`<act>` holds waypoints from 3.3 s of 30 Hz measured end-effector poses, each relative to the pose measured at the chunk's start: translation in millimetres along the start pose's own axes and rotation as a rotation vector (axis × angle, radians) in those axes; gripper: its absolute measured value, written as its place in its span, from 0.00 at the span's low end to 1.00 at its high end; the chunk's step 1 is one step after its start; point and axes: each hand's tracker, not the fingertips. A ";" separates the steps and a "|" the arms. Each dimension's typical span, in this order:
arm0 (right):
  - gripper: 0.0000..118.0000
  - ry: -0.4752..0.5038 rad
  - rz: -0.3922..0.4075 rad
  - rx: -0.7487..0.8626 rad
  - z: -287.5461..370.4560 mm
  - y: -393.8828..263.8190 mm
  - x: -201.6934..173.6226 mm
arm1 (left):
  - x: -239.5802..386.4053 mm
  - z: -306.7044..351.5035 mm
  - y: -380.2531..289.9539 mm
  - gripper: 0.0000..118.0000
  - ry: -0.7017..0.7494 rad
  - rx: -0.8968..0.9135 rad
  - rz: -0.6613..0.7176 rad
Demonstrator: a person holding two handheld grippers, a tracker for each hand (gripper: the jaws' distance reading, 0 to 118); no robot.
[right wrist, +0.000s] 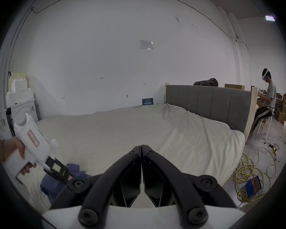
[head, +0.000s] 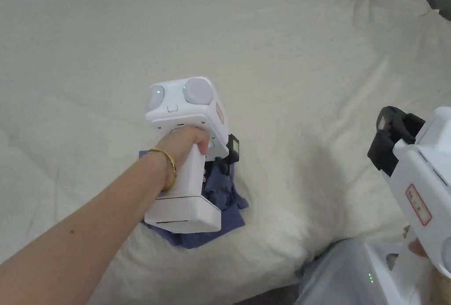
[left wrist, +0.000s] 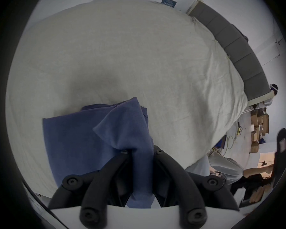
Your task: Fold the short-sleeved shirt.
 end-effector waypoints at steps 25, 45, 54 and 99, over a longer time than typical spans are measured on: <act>0.00 0.017 0.032 -0.004 -0.1 4.6 -13.0 | -22.6 87.3 -3.7 1.00 -0.198 0.432 0.003; 0.00 0.036 0.055 0.006 1.4 9.8 -25.3 | -28.7 62.6 -88.6 0.00 0.157 0.927 -0.132; 0.00 0.010 0.057 -0.014 3.0 3.5 -14.9 | 2.4 7.1 -97.2 0.00 0.093 0.822 -0.139; 0.00 0.061 0.051 -0.026 -13.5 2.6 -36.5 | -93.8 97.5 -53.3 0.00 -0.140 0.724 0.094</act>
